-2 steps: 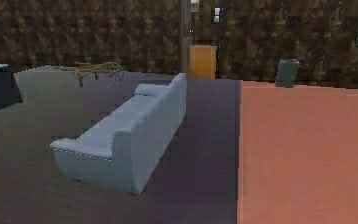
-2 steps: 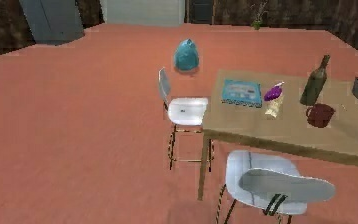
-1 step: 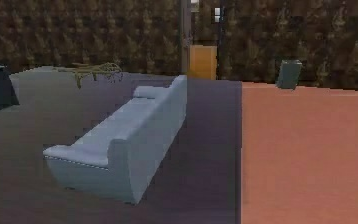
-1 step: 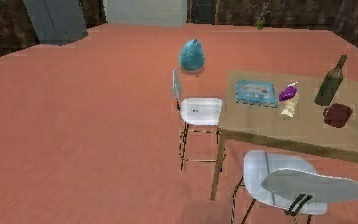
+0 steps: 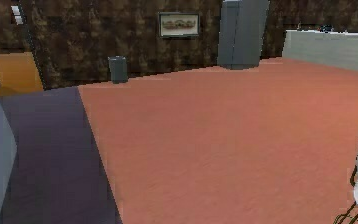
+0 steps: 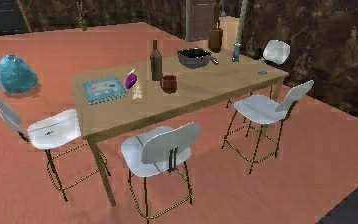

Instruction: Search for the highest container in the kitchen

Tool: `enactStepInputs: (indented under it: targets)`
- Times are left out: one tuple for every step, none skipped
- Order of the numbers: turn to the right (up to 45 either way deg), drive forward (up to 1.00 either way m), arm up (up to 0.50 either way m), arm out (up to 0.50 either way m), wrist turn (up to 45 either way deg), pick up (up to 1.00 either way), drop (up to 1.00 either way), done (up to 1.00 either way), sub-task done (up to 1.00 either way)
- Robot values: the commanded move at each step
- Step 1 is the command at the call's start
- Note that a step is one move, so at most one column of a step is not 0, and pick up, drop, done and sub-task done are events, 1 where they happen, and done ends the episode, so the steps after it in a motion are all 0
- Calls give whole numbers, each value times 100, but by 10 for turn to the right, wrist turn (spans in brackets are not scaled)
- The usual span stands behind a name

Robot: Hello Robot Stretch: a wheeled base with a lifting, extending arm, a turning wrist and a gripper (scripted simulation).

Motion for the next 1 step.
enactStepInputs:
  targets:
    - [120,0,0,0,0,0,0,0,0]
